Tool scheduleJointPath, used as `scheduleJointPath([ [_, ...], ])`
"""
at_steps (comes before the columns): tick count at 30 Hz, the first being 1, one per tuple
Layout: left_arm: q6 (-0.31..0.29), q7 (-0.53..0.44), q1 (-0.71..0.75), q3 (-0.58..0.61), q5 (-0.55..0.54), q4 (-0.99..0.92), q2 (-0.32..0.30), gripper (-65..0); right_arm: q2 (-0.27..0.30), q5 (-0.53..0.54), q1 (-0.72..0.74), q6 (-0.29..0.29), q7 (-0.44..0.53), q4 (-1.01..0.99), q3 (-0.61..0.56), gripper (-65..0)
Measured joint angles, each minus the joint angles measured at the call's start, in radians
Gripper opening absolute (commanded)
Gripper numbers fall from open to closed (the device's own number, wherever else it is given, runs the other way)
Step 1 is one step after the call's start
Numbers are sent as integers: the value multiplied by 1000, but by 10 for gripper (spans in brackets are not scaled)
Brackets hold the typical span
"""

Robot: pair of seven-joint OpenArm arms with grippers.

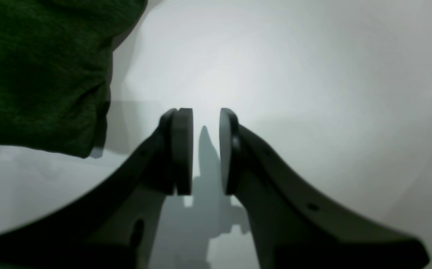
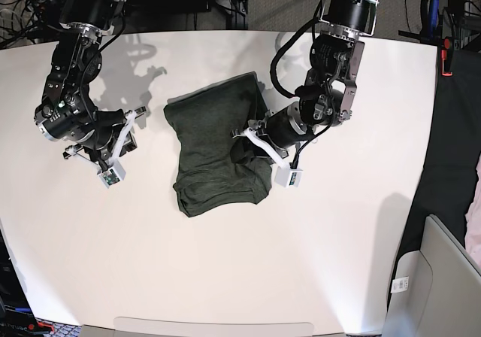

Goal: Fold the T-shirt properly
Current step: 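Grasp the bundle edge with the left gripper and pull it toward the right gripper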

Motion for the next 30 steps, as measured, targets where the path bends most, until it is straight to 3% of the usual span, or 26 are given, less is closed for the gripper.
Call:
scheduleJointPath([
  [18,10,7,214,-66,-3,324,-3,-649,1,3,0,0,1,0,20,-542],
  [22,54,8,256,-66,0,327,-4,-649,0,0,0,0,0,0,19,-542],
  [30,48,0,271,-66,5,222,-3,-644,-1,0,3,0,0,0,19,-540],
])
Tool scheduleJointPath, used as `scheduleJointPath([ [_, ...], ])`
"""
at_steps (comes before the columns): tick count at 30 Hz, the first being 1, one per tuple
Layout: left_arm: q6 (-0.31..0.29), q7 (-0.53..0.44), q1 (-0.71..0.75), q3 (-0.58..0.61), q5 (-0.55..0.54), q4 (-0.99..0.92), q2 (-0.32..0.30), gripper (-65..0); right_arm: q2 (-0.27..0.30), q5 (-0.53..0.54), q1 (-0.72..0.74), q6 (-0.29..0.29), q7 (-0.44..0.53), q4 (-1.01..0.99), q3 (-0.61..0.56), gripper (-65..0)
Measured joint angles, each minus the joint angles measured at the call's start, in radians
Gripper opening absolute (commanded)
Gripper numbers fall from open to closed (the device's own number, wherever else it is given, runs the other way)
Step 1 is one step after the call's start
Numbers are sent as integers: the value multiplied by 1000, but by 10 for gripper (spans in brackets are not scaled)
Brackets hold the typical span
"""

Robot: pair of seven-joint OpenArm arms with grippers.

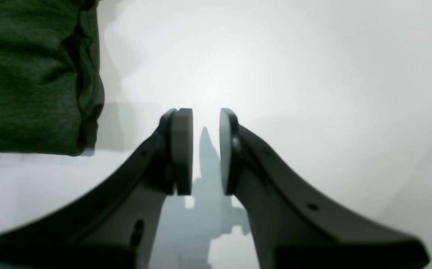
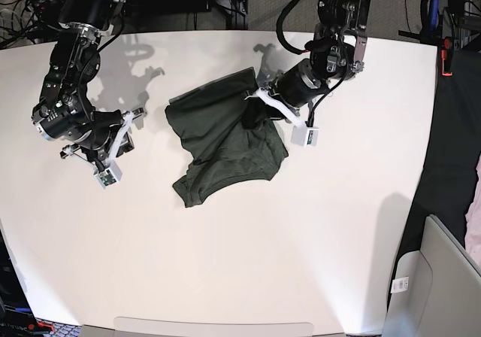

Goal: Fold the T-shirt properly
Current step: 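Grasp the bundle edge with the left gripper and pull it toward the right gripper, then grasp the bundle with the right gripper and fold it over toward the left gripper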

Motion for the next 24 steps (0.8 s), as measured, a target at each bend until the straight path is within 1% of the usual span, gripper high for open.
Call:
scheduleJointPath([
  [3,-2,-13,-2,0,-5,-88,1,-600,1,-3,0,0,0,0,0,-539],
  [5,-6,-11,-23,0,-11,-103,0,-569,0,-3,0,0,0,0,-3,-538],
  [6,5,-9,-33,0,-11,-103,1,-549,0,2,0,0,0,0,-3,-536],
  [7,25,-11,-41,0,-12,-103,1,-526,1,0,0,0,0,0,-9,-524],
  [9,105,-11,-37,-20,-10,-78,4,-480,4,-5,2,0,0,2,-46,-478],
  [11,188,-3,-25,-40,-2,-47,2,-448,0,-4,1,0,-3,23,-90,-432],
  [12,208,3,-23,-48,9,-29,1,-441,-6,-5,2,0,-1,35,-110,-415],
  [15,214,-1,-24,-58,2,30,-2,-440,-43,2,17,1,-1,37,-121,-411],
  [20,211,4,19,-58,0,96,0,-439,-90,-63,88,0,1,-19,-127,-411],
  [24,217,7,66,-58,3,142,-34,-440,-111,-64,102,0,0,-58,-200,-411],
])
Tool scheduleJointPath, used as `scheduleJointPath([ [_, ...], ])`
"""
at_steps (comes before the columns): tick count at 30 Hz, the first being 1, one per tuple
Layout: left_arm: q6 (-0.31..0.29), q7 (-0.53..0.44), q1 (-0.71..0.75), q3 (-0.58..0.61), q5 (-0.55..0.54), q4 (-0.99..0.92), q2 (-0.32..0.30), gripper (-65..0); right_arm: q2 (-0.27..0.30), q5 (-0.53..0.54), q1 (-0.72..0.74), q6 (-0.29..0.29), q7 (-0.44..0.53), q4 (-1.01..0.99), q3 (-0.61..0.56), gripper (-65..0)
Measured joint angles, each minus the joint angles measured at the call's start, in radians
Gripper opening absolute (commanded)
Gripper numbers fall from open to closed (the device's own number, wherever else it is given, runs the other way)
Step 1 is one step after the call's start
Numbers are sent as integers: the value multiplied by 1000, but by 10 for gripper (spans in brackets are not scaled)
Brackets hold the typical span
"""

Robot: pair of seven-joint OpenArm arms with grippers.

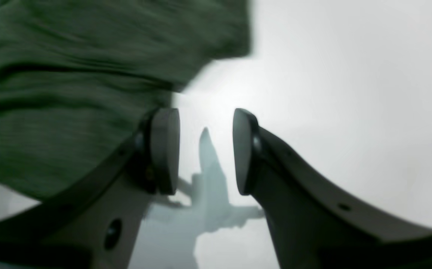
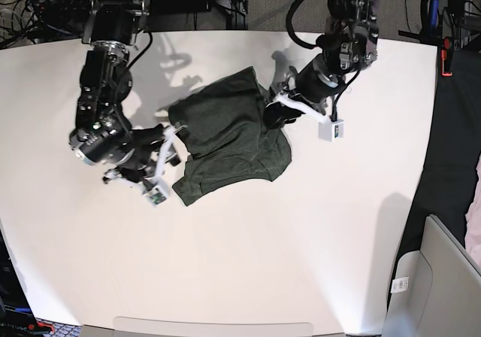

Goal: Fold the T-shirt properly
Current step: 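Grasp the bundle with the right gripper and fold it over toward the left gripper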

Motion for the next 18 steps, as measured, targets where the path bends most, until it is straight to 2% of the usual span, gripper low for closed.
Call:
scheduleJointPath([
  [5,-2,0,63,10,-6,31,6,-440,-13,-5,5,-1,-4,-2,-39,-411],
  [10,-3,0,54,107,-6,31,-2,-441,-56,14,-5,0,-21,-21,-110,-411],
  [16,-6,3,54,186,-7,30,2,-440,-24,-6,-35,-1,-27,-113,-146,-411],
  [18,-6,36,50,184,-5,29,0,-440,-14,-3,-27,0,-15,-148,-150,-411],
])
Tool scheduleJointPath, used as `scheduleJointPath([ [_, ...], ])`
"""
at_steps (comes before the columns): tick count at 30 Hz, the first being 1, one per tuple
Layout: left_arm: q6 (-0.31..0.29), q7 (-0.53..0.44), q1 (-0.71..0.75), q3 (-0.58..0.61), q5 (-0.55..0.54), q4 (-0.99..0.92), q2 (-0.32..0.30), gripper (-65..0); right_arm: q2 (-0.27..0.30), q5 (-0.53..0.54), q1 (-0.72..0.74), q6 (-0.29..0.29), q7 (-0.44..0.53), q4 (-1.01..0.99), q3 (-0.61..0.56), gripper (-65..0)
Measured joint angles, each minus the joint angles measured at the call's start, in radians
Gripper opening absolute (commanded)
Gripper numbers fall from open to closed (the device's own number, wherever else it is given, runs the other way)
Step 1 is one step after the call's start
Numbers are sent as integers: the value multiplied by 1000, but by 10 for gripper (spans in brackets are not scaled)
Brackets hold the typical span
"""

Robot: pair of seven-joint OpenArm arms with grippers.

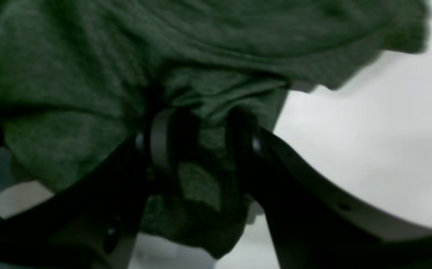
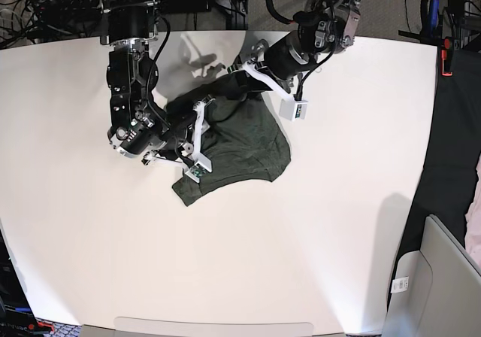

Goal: Fold the T-shirt properly
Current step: 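Grasp the bundle with the right gripper and fold it over toward the left gripper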

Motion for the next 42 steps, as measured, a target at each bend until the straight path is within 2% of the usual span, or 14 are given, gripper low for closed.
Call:
scheduleJointPath([
  [3,3,119,-47,0,3,-35,-4,-440,17,-14,23,1,14,-40,2,-411],
  [5,-4,148,-79,1,-1,-63,-1,-440,31,-52,32,0,15,-43,3,-411],
  [10,-2,154,-91,-1,3,-130,-2,-441,45,-126,47,0,14,-42,7,-411],
  [15,-4,149,-136,-2,-3,-147,-54,-441,53,-182,51,1,21,-42,10,-411],
  [20,-16,147,-168,-3,-24,-209,-92,-441,55,-182,55,1,19,-42,11,-411],
  [28,-23,140,-171,-3,-33,-220,-99,-441,47,-179,48,0,12,19,80,-411],
  [34,-18,143,-171,-3,-30,-205,-111,-441,58,8,15,0,0,179,84,-411],
  [37,0,171,-176,-36,2,-164,-113,-441,47,42,-10,0,-16,201,71,-411],
  [42,-1,170,-191,-203,3,-132,-113,-441,13,69,-11,0,-18,197,-109,-411],
])
